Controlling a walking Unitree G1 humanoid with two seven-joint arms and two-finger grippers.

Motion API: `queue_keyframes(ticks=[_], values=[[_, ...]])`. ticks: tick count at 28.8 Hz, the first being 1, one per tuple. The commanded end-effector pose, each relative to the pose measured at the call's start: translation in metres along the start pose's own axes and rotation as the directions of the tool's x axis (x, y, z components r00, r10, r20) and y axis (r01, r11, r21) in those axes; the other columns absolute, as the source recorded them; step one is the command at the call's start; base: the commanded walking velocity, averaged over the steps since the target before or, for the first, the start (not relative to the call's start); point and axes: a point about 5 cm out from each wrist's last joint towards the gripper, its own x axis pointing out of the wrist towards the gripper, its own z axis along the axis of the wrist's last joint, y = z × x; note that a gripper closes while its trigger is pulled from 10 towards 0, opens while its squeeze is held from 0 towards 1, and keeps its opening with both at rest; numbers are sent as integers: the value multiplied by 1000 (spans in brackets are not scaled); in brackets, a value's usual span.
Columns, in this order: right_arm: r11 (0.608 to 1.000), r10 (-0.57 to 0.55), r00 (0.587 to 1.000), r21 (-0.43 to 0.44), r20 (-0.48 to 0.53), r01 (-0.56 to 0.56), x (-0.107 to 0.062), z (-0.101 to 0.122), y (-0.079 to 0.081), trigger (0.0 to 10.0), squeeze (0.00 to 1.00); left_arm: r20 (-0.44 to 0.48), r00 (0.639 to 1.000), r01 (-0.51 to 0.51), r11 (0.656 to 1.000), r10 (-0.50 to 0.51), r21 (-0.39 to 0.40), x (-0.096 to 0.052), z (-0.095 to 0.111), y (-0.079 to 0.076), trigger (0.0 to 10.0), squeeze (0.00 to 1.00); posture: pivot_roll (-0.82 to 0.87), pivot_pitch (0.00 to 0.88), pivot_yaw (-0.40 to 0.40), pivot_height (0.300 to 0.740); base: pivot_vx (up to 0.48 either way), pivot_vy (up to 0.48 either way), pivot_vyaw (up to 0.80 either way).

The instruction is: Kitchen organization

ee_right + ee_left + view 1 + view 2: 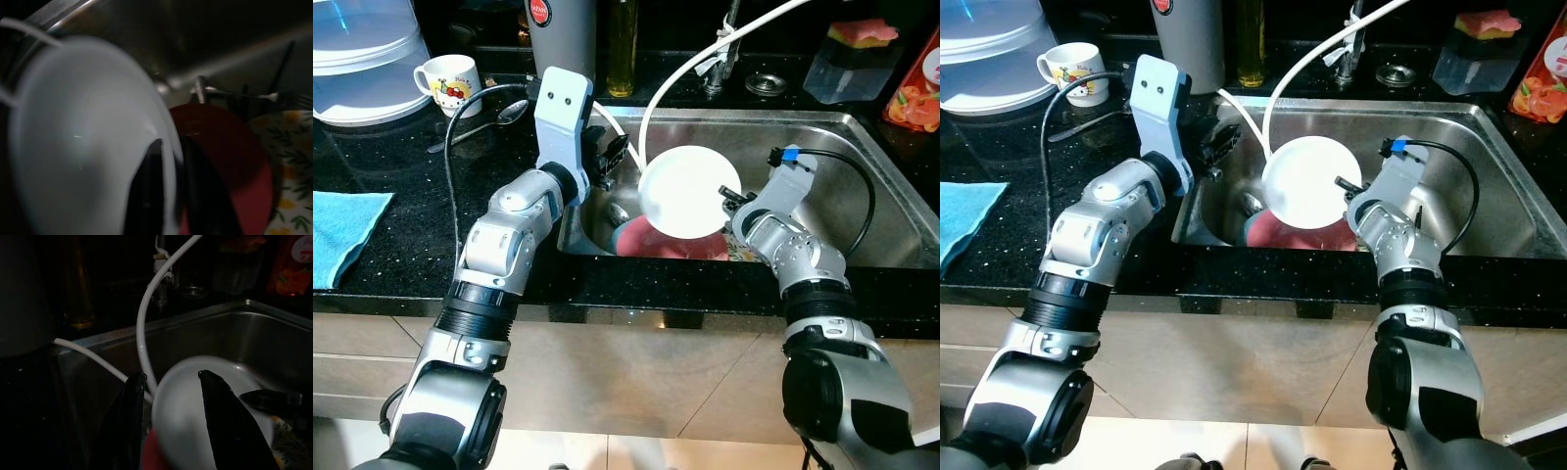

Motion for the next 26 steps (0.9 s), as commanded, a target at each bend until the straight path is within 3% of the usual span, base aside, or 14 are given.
queue_keyframes(ticks=[1,4,6,7,8,9,10,11,12,14,15,21,26], values=[[999,45,999,-32,19,-45,2,-1,7,10000,1000,-16,1000,10,1000,-10,4,-1,-3,-3,10000,0,115,104,16,740,0,0,0],[984,169,974,-76,154,-159,-3,18,21,10000,1000,-18,1000,13,1000,-13,4,-1,-4,-4,10000,0,115,105,16,740,0,0,0],[961,273,916,-117,294,-249,-13,38,32,10000,1000,-20,1000,13,1000,-13,4,-2,-5,-4,10000,0,112,105,18,740,0,0,0],[954,299,886,-119,355,-275,-18,47,35,10000,490,-21,1000,13,1000,-13,3,-3,-5,-4,10000,0,112,105,18,740,0,0,0],[954,299,886,-119,355,-275,-18,47,35,10000,490,-21,1000,13,1000,-13,3,-3,-5,-4,10000,0,112,105,18,740,0,0,0],[946,323,847,-127,422,-297,-26,57,38,10000,0,-22,1000,13,1000,-13,4,-3,-5,-4,10000,0,111,105,20,740,0,0,0],[946,323,847,-127,422,-297,-26,57,38,10000,0,-22,1000,13,1000,-13,4,-3,-5,-4,10000,0,111,105,20,740,0,0,0],[941,337,808,-151,483,-303,-35,67,39,10000,0,-22,1000,13,1000,-13,4,-3,-5,-4,10000,0,111,105,22,740,0,0,0],[941,337,808,-151,483,-303,-35,67,39,10000,0,-22,1000,13,1000,-13,4,-3,-5,-4,10000,0,111,105,22,740,0,0,0],[928,370,731,-265,573,-262,-57,81,48,10000,0,-20,1000,15,1000,-15,10,-2,-4,-4,10000,0,108,104,28,740,0,0,0],[921,381,712,-314,590,-233,-65,82,53,10000,0,-18,1000,16,1000,-16,14,-1,-3,-4,10000,0,107,103,30,740,0,0,0],[905,388,695,-393,605,-163,-77,76,63,10000,0,-25,1000,11,999,-10,32,2,0,-1,10000,0,107,100,33,740,0,0,0],[890,353,695,-454,626,-43,-84,66,69,10000,0,-46,996,-73,996,75,51,6,0,9,10000,0,110,94,33,740,0,0,0]])
